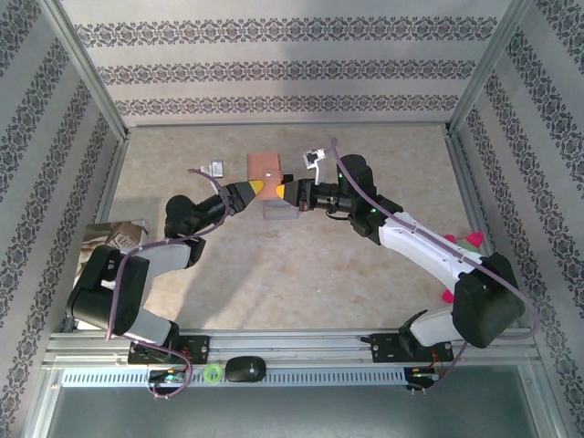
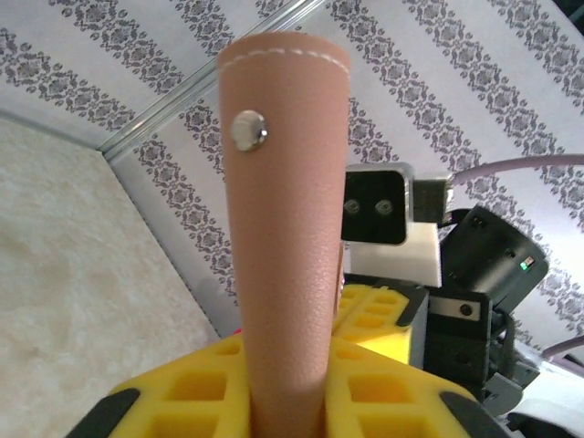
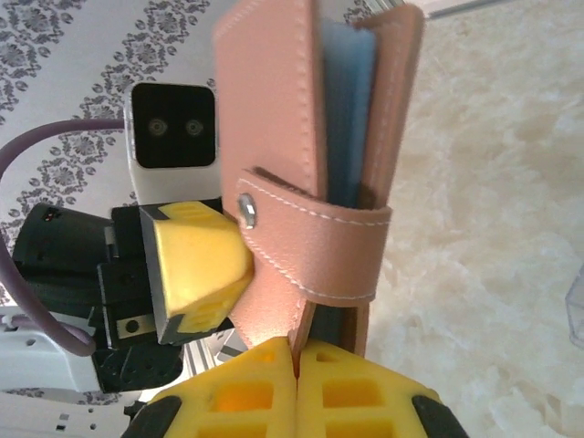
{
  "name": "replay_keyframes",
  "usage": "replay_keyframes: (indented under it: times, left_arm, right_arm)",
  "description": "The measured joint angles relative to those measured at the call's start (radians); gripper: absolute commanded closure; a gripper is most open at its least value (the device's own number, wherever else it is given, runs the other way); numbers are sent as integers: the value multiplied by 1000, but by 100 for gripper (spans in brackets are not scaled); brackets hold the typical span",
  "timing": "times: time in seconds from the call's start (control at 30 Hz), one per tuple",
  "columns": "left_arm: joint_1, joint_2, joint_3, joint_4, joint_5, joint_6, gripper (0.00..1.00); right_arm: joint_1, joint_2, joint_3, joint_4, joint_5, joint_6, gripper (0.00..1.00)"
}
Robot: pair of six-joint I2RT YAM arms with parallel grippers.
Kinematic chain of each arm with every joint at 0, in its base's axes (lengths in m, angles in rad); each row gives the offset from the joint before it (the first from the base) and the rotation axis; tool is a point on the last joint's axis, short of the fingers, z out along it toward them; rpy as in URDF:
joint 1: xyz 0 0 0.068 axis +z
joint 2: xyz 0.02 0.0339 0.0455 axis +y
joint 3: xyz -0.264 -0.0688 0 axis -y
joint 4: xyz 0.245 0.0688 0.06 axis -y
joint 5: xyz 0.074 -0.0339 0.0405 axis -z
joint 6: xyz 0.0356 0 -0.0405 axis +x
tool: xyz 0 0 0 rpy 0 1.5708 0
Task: Take the credit cards out of the card holder
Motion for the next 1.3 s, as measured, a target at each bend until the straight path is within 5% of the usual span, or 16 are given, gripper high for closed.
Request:
replay_keyframes:
  times: [0.1,0.43,0.73,1.3]
  left_arm:
    - [-8,-42,0,-100,-29,49,100]
    - [-131,-195,98,-768,-302,342,100]
    - [-233,-195,158,-1027,-493,468,100]
    - [-266,-200,158,-1073,-574,510,100]
  right_arm:
    - [-10,-1,2,-43,52,19,64]
    - [-10,-13,71,-304,340,50,43]
    - [80,71,165,-347,396,82,44]
    - [141,191,248,-438,436,102,57]
